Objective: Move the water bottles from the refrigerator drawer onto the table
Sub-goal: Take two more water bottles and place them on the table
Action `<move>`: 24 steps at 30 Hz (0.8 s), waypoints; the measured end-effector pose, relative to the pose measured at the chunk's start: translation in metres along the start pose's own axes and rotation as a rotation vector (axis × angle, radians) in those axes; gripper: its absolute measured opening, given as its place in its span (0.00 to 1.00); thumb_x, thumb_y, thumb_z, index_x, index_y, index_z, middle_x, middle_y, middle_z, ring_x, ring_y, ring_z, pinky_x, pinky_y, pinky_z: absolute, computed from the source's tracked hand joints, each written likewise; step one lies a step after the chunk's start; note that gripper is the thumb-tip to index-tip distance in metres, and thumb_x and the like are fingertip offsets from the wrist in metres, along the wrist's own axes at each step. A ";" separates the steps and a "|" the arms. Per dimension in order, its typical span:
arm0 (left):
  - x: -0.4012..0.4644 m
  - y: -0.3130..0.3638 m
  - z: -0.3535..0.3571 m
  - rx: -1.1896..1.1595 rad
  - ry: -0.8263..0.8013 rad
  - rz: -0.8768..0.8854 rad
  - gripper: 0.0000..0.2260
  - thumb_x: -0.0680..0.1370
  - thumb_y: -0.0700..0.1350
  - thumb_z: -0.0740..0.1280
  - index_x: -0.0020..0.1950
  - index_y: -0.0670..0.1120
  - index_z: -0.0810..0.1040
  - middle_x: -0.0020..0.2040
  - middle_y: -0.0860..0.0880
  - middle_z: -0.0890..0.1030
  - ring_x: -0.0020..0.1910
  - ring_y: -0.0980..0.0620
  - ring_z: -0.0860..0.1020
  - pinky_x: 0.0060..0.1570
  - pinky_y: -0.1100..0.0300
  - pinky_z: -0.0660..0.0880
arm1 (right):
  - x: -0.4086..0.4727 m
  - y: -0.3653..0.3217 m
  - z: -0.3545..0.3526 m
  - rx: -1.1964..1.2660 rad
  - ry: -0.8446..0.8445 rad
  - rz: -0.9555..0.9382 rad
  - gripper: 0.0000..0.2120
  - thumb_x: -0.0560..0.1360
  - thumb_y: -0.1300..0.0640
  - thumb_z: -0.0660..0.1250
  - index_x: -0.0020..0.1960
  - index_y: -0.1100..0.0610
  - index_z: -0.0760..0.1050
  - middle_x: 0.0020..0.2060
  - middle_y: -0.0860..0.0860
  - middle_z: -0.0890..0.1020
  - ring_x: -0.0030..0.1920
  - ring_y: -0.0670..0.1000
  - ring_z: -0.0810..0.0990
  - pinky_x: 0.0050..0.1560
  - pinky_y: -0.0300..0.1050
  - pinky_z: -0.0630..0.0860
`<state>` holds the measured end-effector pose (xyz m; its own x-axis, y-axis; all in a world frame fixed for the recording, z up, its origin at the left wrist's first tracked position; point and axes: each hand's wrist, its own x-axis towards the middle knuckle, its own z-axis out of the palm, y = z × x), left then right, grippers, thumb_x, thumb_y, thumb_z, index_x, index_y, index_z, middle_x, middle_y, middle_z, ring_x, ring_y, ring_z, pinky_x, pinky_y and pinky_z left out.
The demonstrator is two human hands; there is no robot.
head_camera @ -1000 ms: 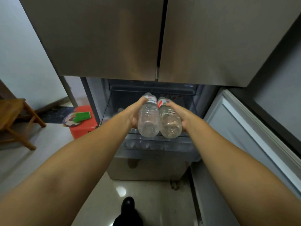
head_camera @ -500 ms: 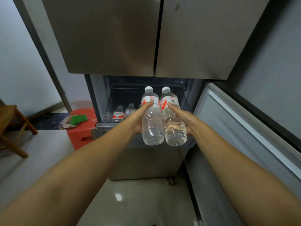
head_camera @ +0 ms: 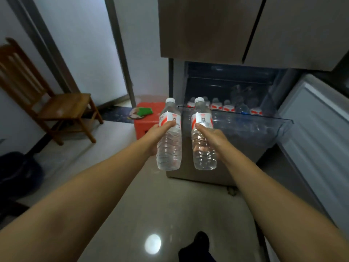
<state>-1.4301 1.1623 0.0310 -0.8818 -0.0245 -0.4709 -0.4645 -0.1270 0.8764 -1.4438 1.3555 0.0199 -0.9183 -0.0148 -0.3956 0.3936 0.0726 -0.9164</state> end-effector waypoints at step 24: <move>-0.265 -0.181 -0.152 -0.290 1.188 0.031 0.22 0.72 0.49 0.72 0.61 0.48 0.68 0.51 0.48 0.77 0.49 0.48 0.79 0.53 0.49 0.78 | -0.133 0.093 0.247 -0.644 -0.850 -0.301 0.29 0.71 0.44 0.72 0.64 0.56 0.64 0.50 0.50 0.76 0.48 0.52 0.79 0.52 0.54 0.81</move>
<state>-1.1002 1.0413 -0.0187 -0.1990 -0.9022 -0.3826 -0.2755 -0.3231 0.9054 -1.2744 1.1182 -0.0278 -0.5476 -0.7807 -0.3009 -0.1635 0.4526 -0.8766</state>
